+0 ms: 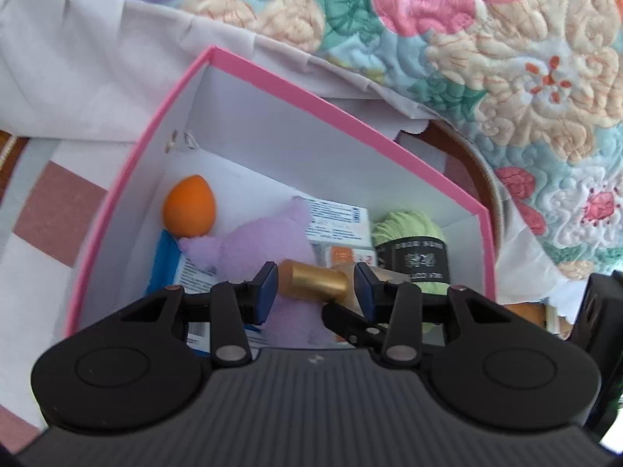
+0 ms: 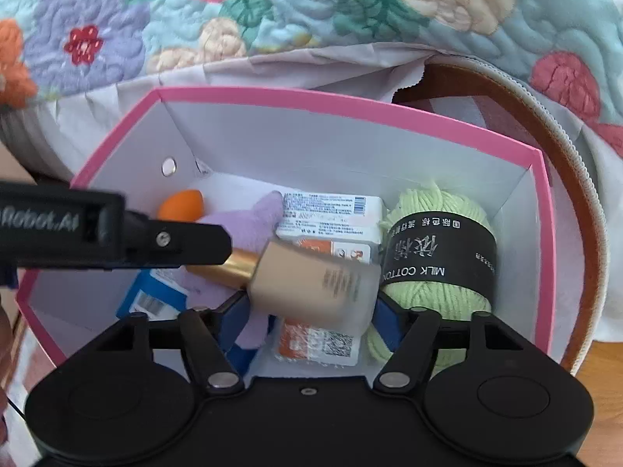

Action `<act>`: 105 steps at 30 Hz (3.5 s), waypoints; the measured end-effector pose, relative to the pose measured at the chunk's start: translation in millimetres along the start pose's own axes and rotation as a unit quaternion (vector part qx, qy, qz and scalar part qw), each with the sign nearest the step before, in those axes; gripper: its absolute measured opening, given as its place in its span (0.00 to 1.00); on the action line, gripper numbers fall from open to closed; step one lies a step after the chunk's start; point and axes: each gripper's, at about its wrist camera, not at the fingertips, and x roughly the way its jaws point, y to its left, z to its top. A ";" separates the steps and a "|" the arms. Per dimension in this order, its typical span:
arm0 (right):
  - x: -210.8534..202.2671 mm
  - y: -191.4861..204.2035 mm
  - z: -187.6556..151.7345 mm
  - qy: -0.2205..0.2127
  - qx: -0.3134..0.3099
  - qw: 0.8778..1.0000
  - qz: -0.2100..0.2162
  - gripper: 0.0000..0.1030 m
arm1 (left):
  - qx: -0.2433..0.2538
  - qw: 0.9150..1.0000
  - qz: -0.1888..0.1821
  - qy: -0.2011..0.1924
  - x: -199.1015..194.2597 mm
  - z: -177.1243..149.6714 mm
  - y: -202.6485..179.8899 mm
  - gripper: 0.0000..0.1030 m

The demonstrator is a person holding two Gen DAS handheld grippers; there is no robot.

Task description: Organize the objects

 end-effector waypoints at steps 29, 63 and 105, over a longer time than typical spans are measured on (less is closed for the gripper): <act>-192.0 22.7 -41.3 -0.143 -0.016 0.989 0.032 0.81 | 0.087 0.994 0.065 -0.009 -162.5 -34.0 -62.4 0.60; -290.7 42.7 -142.2 -0.094 0.036 0.995 0.011 0.86 | 0.168 0.977 0.128 0.018 -271.4 -134.5 -78.6 0.72; -269.2 48.1 -168.2 -0.041 0.097 0.993 -0.053 0.94 | 0.169 0.972 0.159 0.045 -260.5 -164.6 -68.4 0.97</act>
